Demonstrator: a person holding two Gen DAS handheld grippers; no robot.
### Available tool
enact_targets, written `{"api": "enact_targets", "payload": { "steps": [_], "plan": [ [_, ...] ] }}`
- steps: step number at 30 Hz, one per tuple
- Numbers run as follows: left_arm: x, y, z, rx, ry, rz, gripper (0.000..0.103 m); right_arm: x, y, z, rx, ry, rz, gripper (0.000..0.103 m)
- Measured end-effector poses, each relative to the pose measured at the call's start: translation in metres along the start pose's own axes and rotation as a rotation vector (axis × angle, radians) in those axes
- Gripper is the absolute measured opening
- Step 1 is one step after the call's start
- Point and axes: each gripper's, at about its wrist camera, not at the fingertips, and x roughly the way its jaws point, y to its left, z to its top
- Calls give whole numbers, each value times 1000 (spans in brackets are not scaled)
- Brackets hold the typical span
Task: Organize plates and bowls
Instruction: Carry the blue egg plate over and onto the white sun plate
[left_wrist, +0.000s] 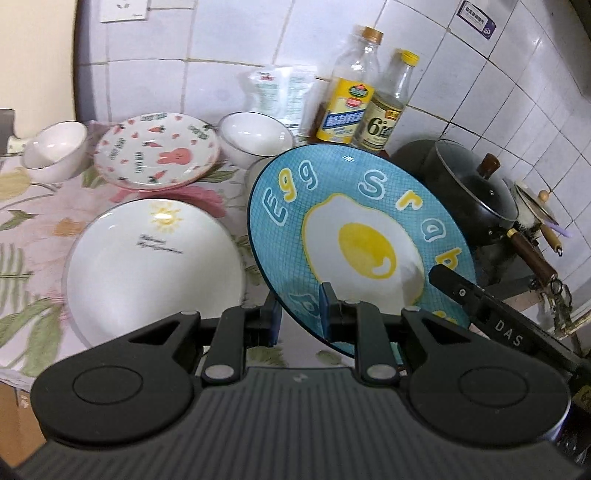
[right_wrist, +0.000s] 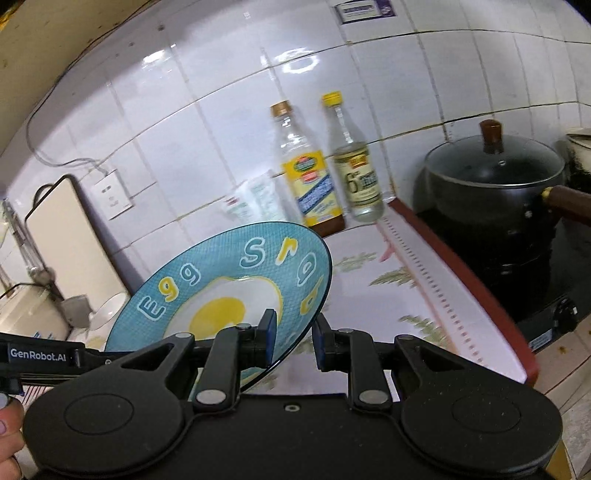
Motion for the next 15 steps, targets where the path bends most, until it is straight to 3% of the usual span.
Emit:
{"api": "enact_targets", "payload": {
  "steps": [8,15],
  "plan": [
    [-32,47,-12,-47,-2,50,19,-4,46,-17,-1,42,55,25],
    [-34,92,-19,-169,25,73,20,10,81,-34,-13,59,62,25]
  ]
}}
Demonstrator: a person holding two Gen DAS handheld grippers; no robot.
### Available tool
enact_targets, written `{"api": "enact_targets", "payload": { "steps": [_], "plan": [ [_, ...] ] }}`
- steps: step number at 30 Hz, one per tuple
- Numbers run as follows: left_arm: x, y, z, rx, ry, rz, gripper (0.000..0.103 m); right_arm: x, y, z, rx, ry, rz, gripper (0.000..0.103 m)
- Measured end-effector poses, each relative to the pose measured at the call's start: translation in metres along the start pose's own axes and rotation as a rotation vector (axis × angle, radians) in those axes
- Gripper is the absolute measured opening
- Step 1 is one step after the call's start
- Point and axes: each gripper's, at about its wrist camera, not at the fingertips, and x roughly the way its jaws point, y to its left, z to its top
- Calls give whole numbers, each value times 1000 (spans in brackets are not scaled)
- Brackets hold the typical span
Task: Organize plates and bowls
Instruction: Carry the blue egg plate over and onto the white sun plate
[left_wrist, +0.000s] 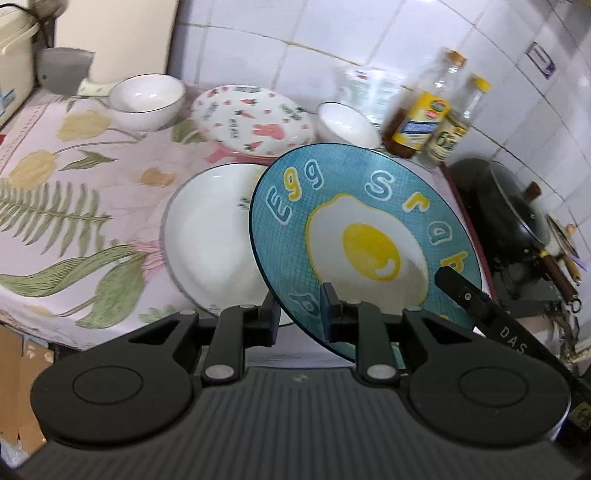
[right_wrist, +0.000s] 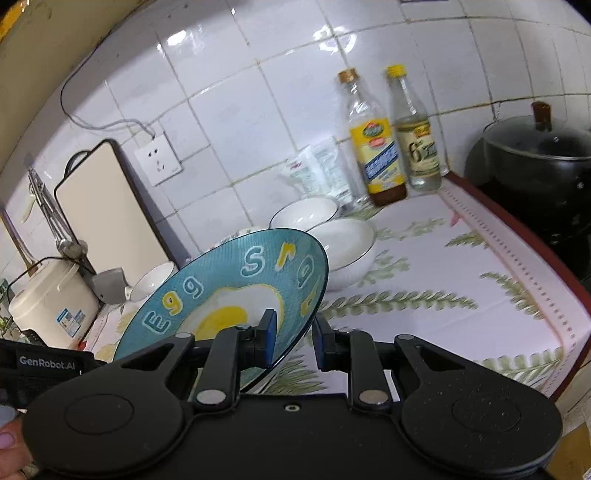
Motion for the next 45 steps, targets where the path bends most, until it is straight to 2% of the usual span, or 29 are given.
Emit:
{"api": "enact_targets", "payload": {
  "steps": [12,26,29,35,40,43,45],
  "plan": [
    [34,39,2,-80,76,67,21,48,24,-16,-45,124,-17,25],
    [58,49,11,-87,146,146,22,86,36,-21,-78,254,-63,25],
    [60,49,13,-87,148,153,23,89,45,-20,-153,257,-104,25],
    [65,55,17,-118,165,156,24,93,49,-20,-206,257,-105,25],
    [67,51,15,-98,173,186,26,96,52,-22,-236,251,-116,27],
    [74,54,11,-126,185,189,27,103,55,-21,-303,277,-121,30],
    [74,50,9,-108,173,202,27,107,53,-18,-306,286,-120,30]
  ]
}}
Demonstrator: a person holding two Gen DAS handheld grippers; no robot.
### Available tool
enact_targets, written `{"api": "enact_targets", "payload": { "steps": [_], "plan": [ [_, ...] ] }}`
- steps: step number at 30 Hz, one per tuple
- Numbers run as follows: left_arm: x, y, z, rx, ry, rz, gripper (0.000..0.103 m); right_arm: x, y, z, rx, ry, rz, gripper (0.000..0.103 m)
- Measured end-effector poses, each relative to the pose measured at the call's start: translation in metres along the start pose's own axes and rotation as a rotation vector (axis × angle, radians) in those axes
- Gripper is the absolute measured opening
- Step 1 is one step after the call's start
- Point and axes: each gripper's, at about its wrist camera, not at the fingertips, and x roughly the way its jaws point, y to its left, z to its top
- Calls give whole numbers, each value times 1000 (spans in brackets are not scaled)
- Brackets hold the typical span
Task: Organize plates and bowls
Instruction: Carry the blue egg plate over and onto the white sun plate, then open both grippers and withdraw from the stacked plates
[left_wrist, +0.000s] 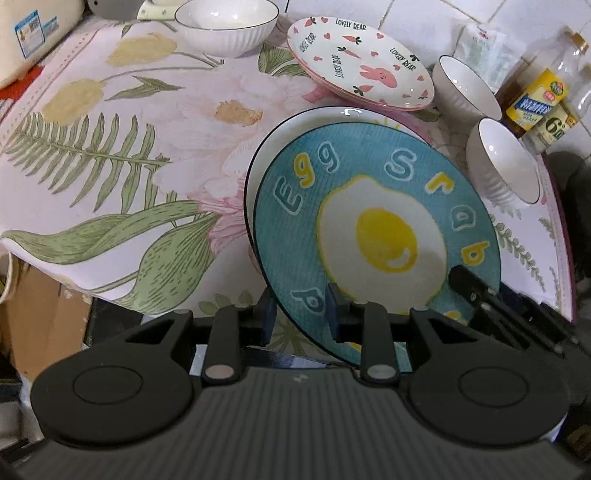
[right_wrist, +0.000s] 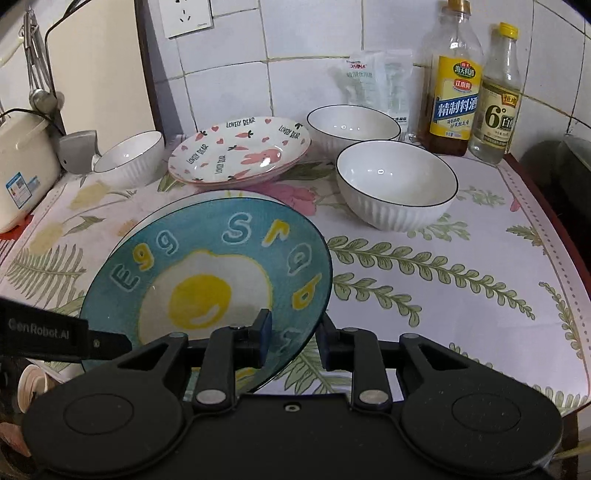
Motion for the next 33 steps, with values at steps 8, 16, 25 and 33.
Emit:
{"api": "enact_targets", "payload": {
  "steps": [8,16,25,33],
  "plan": [
    [6,-2,11,7,30,55,27,13,6,4,-77,14,-10,33],
    [2,-1,12,-16,19,83,26,12,16,0,-179,-23,-51,33],
    [-46,3,0,32,-139,25,25,-41,4,-4,-161,-112,-17,45],
    [-88,3,3,93,-273,-44,27,-95,-12,1,-85,-276,108,56]
  ]
}}
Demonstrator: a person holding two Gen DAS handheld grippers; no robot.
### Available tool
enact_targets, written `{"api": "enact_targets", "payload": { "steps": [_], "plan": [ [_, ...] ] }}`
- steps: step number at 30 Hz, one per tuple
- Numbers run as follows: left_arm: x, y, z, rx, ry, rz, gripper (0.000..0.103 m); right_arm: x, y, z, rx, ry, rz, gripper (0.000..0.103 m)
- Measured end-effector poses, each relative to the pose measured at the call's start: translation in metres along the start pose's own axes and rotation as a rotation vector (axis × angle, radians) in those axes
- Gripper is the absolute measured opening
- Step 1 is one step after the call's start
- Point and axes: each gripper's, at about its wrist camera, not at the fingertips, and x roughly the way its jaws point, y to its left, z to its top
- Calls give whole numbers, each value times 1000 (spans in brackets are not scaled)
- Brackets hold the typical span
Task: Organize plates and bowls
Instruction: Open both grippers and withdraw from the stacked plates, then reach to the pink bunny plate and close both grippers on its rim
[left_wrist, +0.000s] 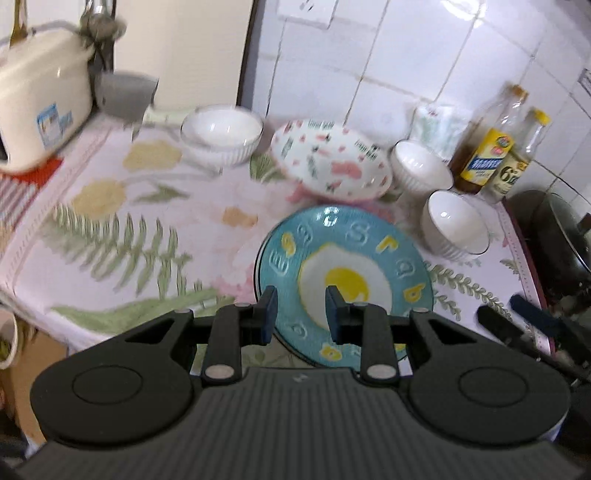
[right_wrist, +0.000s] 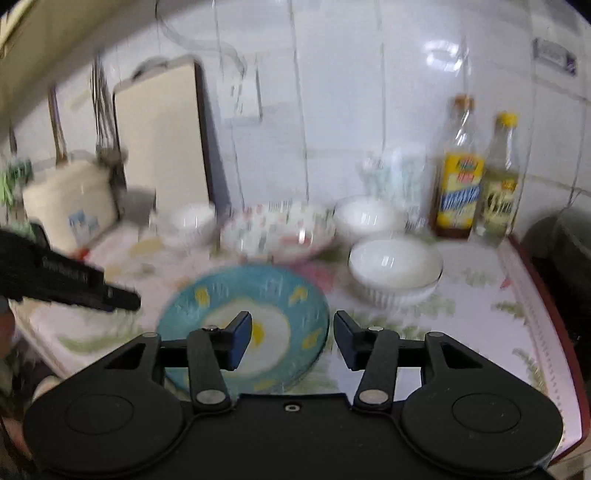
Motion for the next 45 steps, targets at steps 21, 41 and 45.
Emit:
{"api": "enact_targets", "payload": {
  "steps": [21,41,45],
  "plan": [
    [18,10,86,91,-190,-127,53,87,-25,53,249,-8,202,73],
    [192,44,103,17,-60,-127,70,231,-20,57,457,186,102,75],
    [204,46,108,1,-16,-120,60,243,-22,54,503,217,67,75]
  ]
}}
